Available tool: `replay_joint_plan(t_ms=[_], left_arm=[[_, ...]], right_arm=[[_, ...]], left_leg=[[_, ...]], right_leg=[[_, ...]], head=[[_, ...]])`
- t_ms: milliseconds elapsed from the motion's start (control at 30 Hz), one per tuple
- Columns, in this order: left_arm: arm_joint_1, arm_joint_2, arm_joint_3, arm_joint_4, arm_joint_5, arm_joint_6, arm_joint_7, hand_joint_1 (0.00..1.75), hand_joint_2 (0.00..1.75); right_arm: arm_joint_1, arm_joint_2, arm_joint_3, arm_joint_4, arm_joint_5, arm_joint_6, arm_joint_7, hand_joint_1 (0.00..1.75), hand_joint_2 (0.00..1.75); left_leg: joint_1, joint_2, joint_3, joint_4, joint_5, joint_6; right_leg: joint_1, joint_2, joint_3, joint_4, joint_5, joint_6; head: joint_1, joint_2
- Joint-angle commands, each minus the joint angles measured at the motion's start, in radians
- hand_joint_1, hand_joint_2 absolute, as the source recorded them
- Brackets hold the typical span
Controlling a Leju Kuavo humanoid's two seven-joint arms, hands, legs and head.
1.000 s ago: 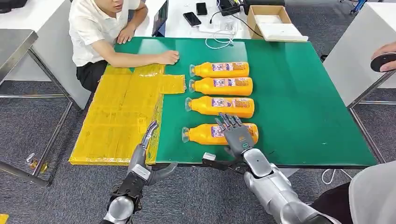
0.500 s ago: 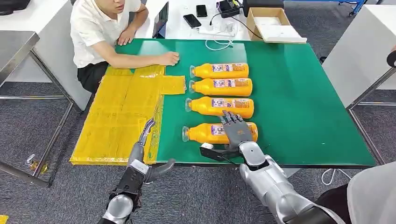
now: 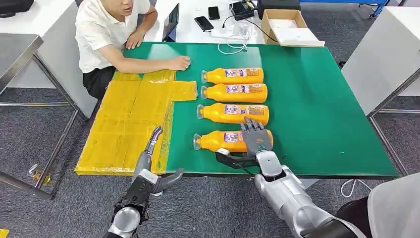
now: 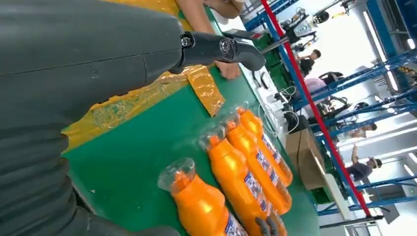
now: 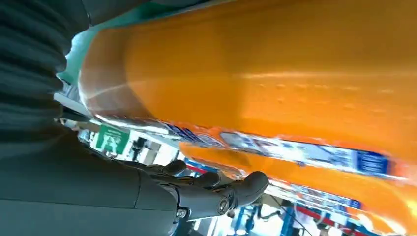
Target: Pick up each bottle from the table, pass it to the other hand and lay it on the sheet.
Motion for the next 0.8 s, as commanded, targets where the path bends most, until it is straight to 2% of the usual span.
replay_joint_plan(t_ms=[33, 167, 467, 500, 533, 700, 800], left_arm=[[-0.007, 0.015, 0.013, 0.019, -0.009, 0.001, 0.013, 0.00, 1.75], [-0.004, 0.014, 0.016, 0.016, -0.011, 0.003, 0.016, 0.00, 1.75], [0.036, 0.011, 0.032, -0.029, -0.017, 0.006, 0.023, 0.00, 1.75], [0.037, 0.012, 0.033, -0.027, -0.016, 0.006, 0.023, 0.00, 1.75], [0.030, 0.012, 0.030, -0.015, -0.016, 0.003, 0.023, 0.00, 1.75], [-0.006, 0.016, 0.009, 0.035, 0.011, -0.013, 0.004, 0.00, 1.75], [-0.008, 0.017, 0.005, 0.037, 0.013, -0.014, 0.003, 0.00, 1.75]], right_arm=[[0.045, -0.021, -0.039, 0.059, -0.008, 0.032, 0.001, 0.00, 1.75], [0.050, -0.019, -0.041, 0.058, -0.008, 0.041, 0.003, 0.00, 1.75], [0.134, -0.057, -0.070, 0.009, -0.015, 0.023, 0.006, 0.00, 1.75], [0.142, -0.062, -0.081, 0.012, -0.025, 0.026, -0.002, 1.33, 1.75], [0.145, -0.062, -0.108, 0.020, -0.051, 0.043, -0.021, 1.75, 1.75], [0.159, -0.082, -0.195, 0.096, -0.129, 0.041, -0.105, 1.75, 1.75], [0.163, -0.085, -0.194, 0.103, -0.126, 0.034, -0.110, 1.75, 1.75]], left_leg=[[0.001, -0.001, 0.002, -0.002, 0.000, -0.002], [0.001, -0.002, 0.003, -0.002, 0.000, -0.001], [0.001, -0.003, 0.007, -0.002, -0.001, -0.002], [0.001, -0.003, 0.006, -0.003, -0.001, -0.002], [0.001, -0.004, 0.008, -0.002, -0.001, -0.002], [0.001, -0.006, 0.008, -0.002, -0.001, -0.002], [0.001, -0.008, 0.009, -0.003, 0.000, -0.002]], right_leg=[[0.001, -0.003, 0.003, -0.003, 0.000, -0.003], [0.001, -0.003, 0.003, -0.002, 0.000, -0.002], [0.001, -0.004, -0.002, -0.003, -0.001, -0.002], [0.001, -0.004, -0.002, -0.003, -0.001, -0.003], [0.001, -0.005, 0.000, -0.003, -0.002, -0.002], [0.001, -0.006, 0.000, -0.004, -0.002, -0.002], [0.002, -0.009, 0.001, -0.007, -0.002, -0.003]], head=[[0.000, 0.000], [0.000, 0.000], [0.000, 0.000], [0.000, 0.000], [0.000, 0.000], [0.000, 0.000], [0.000, 0.000]])
